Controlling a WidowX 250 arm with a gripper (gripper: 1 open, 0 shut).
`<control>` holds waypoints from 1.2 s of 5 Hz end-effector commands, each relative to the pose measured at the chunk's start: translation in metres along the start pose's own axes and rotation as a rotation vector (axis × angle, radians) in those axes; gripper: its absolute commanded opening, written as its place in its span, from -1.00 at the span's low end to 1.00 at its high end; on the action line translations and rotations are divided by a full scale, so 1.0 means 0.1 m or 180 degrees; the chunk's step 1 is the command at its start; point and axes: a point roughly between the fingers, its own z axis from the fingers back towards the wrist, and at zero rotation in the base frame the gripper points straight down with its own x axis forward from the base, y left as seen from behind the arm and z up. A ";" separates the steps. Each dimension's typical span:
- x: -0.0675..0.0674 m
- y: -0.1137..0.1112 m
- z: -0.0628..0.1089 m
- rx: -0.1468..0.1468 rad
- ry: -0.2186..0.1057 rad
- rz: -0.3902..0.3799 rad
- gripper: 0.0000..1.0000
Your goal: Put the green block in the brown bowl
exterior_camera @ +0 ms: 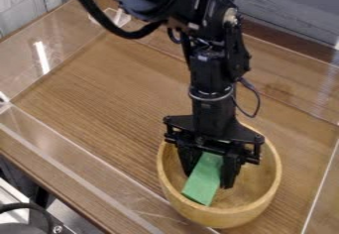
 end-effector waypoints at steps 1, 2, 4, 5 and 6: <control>0.09 -0.03 0.20 -0.0089 -0.0199 -0.0003 -1.00; 0.09 -0.03 0.24 -0.0102 -0.0200 0.0000 -1.00; 0.11 -0.04 0.29 -0.0126 -0.0207 -0.0007 -1.00; 0.12 -0.04 0.30 -0.0137 -0.0209 -0.0013 -1.00; 0.12 -0.05 0.32 -0.0150 -0.0214 -0.0019 -1.00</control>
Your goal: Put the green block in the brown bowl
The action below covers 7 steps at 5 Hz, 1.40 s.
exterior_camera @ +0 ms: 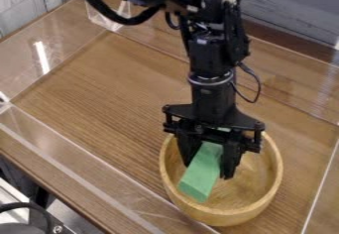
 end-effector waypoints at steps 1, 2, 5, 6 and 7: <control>0.09 -0.05 0.20 -0.0092 -0.0241 -0.0030 -1.00; 0.10 -0.06 0.20 -0.0103 -0.0247 -0.0043 -1.00; 0.11 -0.08 0.22 -0.0137 -0.0273 -0.0072 -1.00; 0.11 -0.09 0.22 -0.0149 -0.0282 -0.0081 -1.00; 0.11 -0.11 0.23 -0.0161 -0.0294 -0.0092 -1.00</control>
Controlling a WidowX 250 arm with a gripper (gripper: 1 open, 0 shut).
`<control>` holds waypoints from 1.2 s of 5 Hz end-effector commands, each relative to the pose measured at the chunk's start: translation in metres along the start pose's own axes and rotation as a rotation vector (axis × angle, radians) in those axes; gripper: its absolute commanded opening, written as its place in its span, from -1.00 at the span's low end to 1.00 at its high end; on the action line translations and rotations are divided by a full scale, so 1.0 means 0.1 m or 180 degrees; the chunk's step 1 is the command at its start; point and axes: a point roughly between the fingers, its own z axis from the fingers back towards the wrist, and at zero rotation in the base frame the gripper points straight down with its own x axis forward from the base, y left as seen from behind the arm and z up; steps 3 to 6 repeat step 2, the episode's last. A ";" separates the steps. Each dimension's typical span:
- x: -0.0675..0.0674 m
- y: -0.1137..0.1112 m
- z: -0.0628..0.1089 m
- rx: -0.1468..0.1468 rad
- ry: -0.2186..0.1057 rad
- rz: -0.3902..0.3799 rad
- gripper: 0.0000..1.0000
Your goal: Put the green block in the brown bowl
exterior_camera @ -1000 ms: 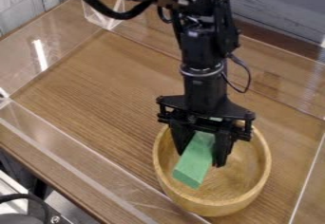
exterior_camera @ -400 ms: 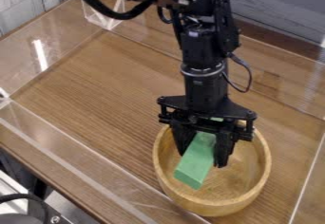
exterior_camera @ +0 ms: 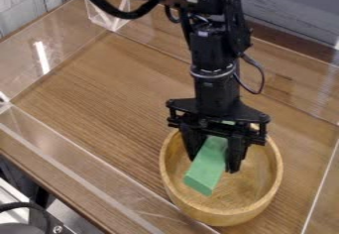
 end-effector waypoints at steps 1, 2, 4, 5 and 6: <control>0.10 -0.07 0.18 -0.0081 -0.0238 -0.0051 -1.00; 0.10 -0.08 0.18 -0.0091 -0.0250 -0.0062 -1.00; 0.10 -0.08 0.18 -0.0091 -0.0250 -0.0062 -1.00; 0.10 -0.08 0.18 -0.0091 -0.0250 -0.0062 -1.00; 0.10 -0.08 0.18 -0.0091 -0.0250 -0.0062 -1.00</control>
